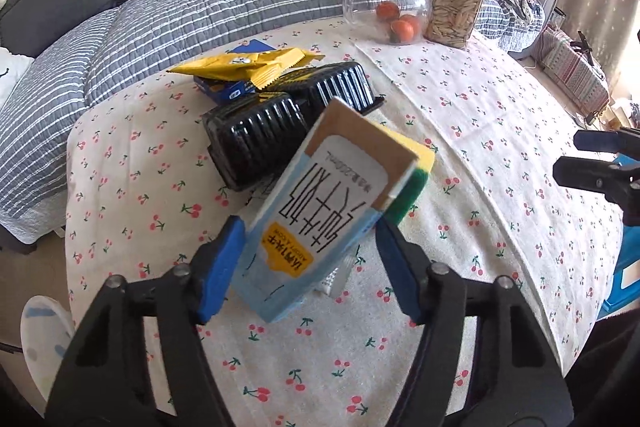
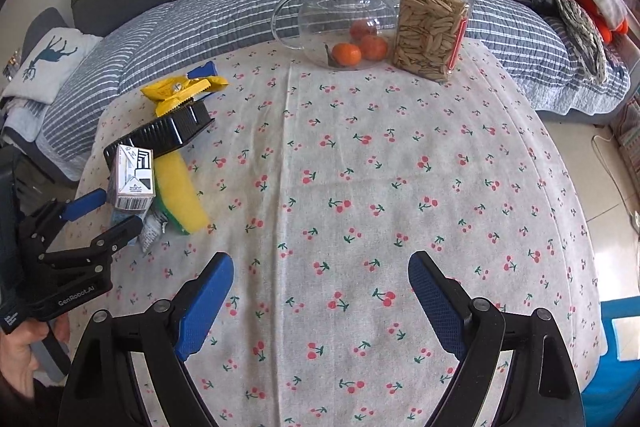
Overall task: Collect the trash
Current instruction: 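Reach the left tool to the white milk carton and grasp it, then lift the milk carton with the left tool while the right tool grasps the green sponge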
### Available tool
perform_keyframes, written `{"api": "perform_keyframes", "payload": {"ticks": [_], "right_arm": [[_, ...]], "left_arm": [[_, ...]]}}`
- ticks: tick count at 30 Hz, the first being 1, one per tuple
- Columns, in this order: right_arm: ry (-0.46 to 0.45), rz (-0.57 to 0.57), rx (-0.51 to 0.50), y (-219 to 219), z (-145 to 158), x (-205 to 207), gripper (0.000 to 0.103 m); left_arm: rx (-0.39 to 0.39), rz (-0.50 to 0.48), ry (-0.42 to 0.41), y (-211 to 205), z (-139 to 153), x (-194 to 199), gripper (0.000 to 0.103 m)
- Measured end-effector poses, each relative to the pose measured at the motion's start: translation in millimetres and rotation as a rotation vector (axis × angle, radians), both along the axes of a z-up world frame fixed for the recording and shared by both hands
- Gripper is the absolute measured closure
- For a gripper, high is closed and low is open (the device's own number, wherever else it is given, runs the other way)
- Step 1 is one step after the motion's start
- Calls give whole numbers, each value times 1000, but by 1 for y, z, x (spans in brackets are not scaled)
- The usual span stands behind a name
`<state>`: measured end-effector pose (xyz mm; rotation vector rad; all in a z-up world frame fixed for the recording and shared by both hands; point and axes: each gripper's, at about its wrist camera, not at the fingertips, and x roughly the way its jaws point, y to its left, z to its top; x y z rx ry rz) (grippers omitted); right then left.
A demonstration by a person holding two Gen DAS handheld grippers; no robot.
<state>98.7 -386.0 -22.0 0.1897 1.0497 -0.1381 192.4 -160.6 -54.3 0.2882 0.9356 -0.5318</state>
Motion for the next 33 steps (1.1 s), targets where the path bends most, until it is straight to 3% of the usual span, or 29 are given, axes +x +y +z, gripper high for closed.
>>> {"api": "perform_keyframes", "payload": {"ticks": [2, 3, 5, 11, 13, 14, 15, 29, 31, 33], "right_arm": [[5, 6, 6, 4, -2, 4, 12], [7, 9, 12, 6, -3, 7, 12], [12, 10, 30, 11, -5, 12, 12], [36, 5, 70, 23, -13, 27, 12], [44, -5, 75, 25, -16, 31, 12], [48, -9, 77, 25, -17, 32, 12], [50, -13, 77, 25, -18, 34, 12], [76, -69, 90, -3, -27, 30, 12], [76, -75, 94, -5, -27, 30, 12], [75, -79, 95, -6, -27, 32, 12]], "left_arm": [[-9, -1, 10, 2, 2, -1, 56], [-18, -7, 21, 3, 3, -2, 83], [-48, -4, 78, 6, 4, -2, 102], [-51, 26, 122, 18, 2, -6, 99], [-52, 19, 140, 21, 1, -4, 71], [-54, 20, 135, 22, 1, -4, 44], [-54, 18, 118, 21, 2, -5, 35], [42, -83, 112, -22, -20, -7, 35], [76, -123, 131, -25, -26, -12, 37], [124, -158, 130, -28, -32, -19, 46]]}}
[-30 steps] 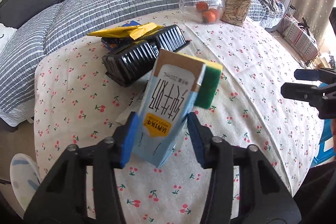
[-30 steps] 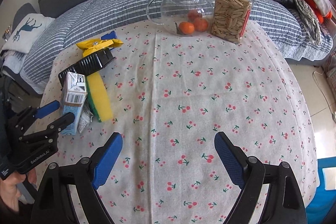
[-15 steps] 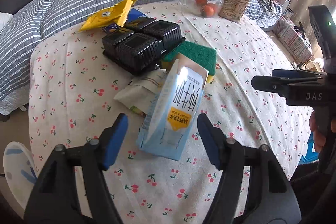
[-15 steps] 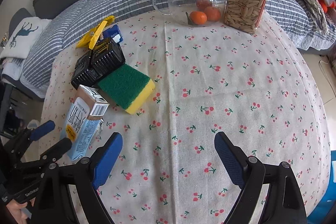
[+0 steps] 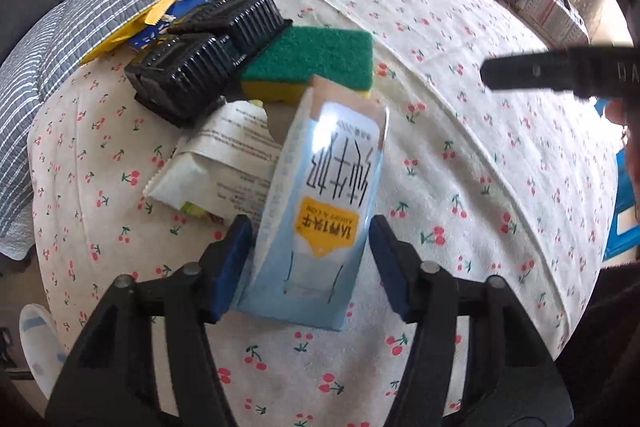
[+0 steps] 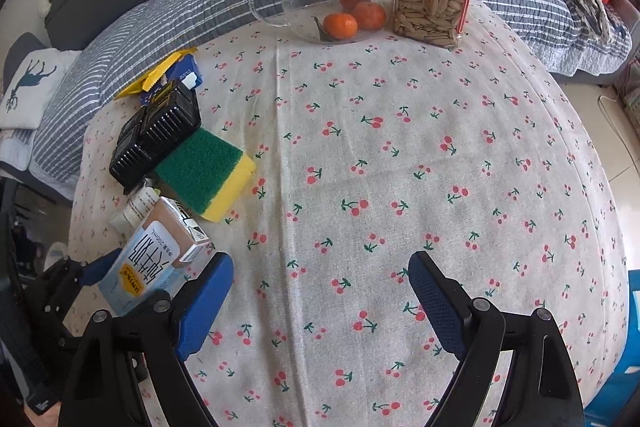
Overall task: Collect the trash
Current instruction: 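Lift the milk carton with the left tool while the right tool grasps the green sponge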
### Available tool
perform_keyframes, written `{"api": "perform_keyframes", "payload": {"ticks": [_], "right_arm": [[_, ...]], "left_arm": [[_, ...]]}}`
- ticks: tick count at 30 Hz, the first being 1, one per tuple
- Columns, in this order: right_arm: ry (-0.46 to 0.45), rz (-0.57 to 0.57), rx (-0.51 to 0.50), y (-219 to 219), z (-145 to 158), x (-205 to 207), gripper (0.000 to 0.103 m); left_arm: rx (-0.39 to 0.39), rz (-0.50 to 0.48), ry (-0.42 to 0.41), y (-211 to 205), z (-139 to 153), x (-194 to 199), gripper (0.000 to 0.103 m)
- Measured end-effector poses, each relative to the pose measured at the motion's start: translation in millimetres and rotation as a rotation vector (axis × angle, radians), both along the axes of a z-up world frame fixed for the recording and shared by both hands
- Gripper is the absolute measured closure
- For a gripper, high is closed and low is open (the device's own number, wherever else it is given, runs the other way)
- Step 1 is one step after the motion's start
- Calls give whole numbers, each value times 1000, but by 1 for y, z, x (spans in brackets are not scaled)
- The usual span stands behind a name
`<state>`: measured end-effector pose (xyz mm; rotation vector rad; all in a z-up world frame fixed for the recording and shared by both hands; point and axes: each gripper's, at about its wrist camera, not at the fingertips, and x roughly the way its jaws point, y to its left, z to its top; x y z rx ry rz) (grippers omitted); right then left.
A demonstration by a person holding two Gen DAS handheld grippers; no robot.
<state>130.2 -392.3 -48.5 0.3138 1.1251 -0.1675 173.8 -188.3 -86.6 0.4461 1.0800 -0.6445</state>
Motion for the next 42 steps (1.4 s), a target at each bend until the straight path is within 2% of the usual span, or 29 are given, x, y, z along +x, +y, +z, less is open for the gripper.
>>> {"api": "perform_keyframes", "payload": {"ticks": [3, 8, 12, 16, 20, 26, 30, 32, 33, 34, 37, 42], "right_arm": [[0, -3, -1, -1, -1, 1, 12], [-1, -6, 5, 1, -1, 3, 12], [-25, 8, 18, 9, 0, 14, 12], [-38, 68, 27, 27, -4, 36, 12], [-48, 133, -4, 47, -12, 58, 12], [-52, 231, -46, 73, -26, 84, 12], [-42, 239, -76, 77, -37, 93, 13], [-46, 237, -84, 77, -40, 93, 24], [-49, 249, -77, 79, -41, 93, 36], [-52, 267, -68, 81, -41, 93, 40], [-52, 298, -115, 88, -36, 88, 44], [-9, 275, -94, 81, -27, 77, 46]], "left_arm": [[-25, 15, -5, 5, 5, -3, 47], [-152, 94, 21, 31, 33, -2, 48], [-199, 192, -21, 61, 54, 0, 48], [-178, 308, -27, 95, 53, 8, 48], [-148, 390, 10, 126, 42, 16, 48], [-120, 444, 27, 161, 37, 13, 48], [-124, 458, 36, 174, 37, 11, 48], [-123, 456, 34, 177, 38, 10, 48], [-123, 456, 34, 179, 38, 9, 48], [-123, 458, 36, 180, 38, 8, 48], [-127, 462, 37, 185, 38, 7, 48], [-147, 475, 31, 195, 43, 6, 47]]}}
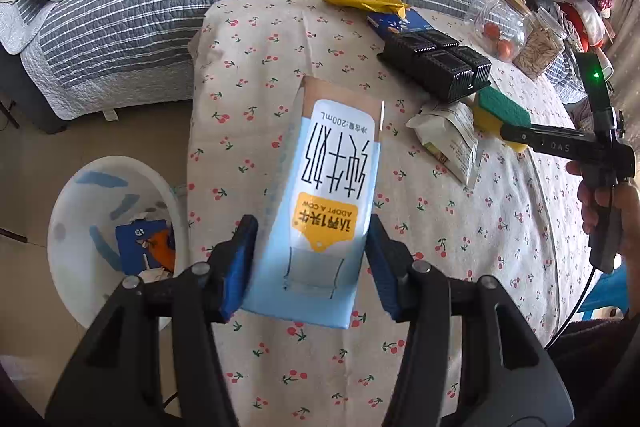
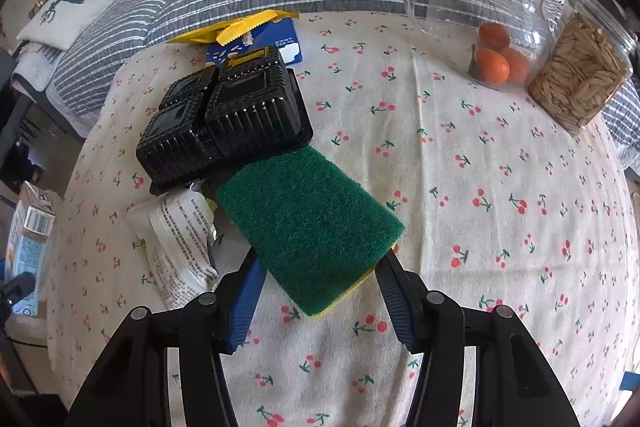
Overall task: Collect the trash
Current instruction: 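Lift the milk carton with the left tool while the right tool grasps the green sponge, then carry the milk carton over the bin and release it from the left tool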
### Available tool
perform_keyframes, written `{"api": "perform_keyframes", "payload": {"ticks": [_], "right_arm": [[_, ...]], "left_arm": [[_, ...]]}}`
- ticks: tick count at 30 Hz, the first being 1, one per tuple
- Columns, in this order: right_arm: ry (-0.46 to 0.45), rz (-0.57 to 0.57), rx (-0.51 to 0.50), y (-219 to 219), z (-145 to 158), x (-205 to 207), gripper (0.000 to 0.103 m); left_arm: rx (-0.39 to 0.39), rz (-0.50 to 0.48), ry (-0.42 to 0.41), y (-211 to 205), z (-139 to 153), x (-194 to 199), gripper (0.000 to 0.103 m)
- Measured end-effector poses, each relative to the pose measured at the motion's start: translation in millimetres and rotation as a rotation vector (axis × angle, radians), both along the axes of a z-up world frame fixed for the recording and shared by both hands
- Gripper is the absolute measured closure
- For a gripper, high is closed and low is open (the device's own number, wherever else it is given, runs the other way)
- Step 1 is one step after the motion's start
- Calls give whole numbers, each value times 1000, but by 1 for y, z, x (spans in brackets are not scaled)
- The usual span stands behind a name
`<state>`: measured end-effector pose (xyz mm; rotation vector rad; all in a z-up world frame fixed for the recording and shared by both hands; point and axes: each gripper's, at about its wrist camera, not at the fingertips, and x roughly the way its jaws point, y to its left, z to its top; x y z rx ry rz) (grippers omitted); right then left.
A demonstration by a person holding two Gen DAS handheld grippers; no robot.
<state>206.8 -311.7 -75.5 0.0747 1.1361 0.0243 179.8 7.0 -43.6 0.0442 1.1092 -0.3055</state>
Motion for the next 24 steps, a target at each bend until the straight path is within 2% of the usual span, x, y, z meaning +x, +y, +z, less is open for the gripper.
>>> {"api": "perform_keyframes", "payload": {"ticks": [4, 13, 24], "right_arm": [[19, -27, 13, -12, 11, -16, 47], [-1, -65, 61, -36, 40, -60, 47], [-58, 5, 109, -5, 65, -86, 47]], "left_arm": [[-3, 14, 1, 7, 0, -1, 47], [-9, 78, 12, 33, -3, -2, 47], [-6, 165, 4, 67, -3, -5, 47]]}}
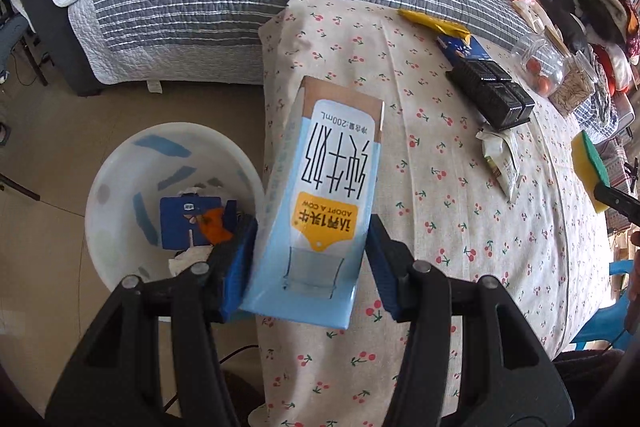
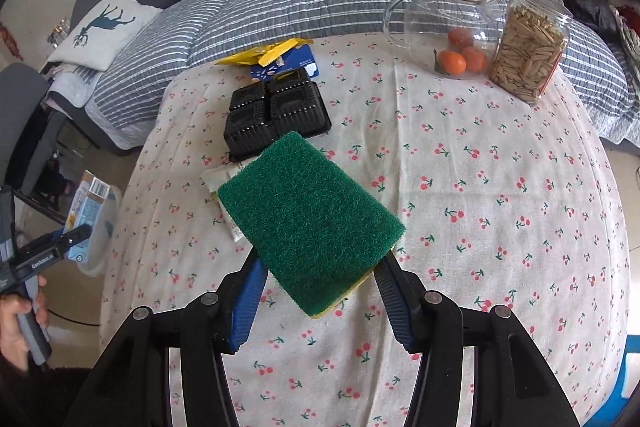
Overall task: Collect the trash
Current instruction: 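Carry the milk carton over the bin and release it from the left tool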
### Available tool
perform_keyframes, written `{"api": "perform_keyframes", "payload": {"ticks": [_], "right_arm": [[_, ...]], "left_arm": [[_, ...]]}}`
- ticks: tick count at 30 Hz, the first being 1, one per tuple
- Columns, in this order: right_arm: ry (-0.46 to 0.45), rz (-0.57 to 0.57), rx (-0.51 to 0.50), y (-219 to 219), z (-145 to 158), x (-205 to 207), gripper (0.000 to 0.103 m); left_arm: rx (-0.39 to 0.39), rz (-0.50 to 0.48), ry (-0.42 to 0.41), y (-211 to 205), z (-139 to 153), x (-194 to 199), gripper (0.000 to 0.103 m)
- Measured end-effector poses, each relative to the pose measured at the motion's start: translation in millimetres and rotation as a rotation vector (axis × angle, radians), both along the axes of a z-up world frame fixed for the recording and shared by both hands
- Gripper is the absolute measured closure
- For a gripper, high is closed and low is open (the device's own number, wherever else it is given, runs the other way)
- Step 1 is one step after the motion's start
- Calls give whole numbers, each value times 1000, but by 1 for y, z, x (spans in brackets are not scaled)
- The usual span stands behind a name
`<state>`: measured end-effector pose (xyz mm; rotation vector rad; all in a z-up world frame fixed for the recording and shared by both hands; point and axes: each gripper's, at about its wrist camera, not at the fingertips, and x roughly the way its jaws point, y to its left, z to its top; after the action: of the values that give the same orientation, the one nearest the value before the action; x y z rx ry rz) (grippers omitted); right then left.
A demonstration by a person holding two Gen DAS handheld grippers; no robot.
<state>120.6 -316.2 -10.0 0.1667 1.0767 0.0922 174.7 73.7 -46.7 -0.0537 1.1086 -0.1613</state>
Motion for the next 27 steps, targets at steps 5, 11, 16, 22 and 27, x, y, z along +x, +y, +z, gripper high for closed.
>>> {"api": "perform_keyframes", "payload": {"ticks": [5, 11, 16, 22, 27], "right_arm": [[-21, 44, 21, 27, 6, 1, 47], [-33, 97, 24, 62, 5, 10, 47], [-31, 133, 29, 91, 1, 19, 47], [-24, 172, 36, 117, -5, 28, 47], [-20, 181, 37, 130, -10, 33, 47]], "left_arm": [[2, 39, -4, 19, 0, -2, 47], [-2, 111, -2, 49, -3, -1, 47], [-15, 190, 14, 79, -10, 4, 47], [0, 231, 23, 96, -24, 14, 47], [17, 254, 9, 105, -31, 16, 47]]}}
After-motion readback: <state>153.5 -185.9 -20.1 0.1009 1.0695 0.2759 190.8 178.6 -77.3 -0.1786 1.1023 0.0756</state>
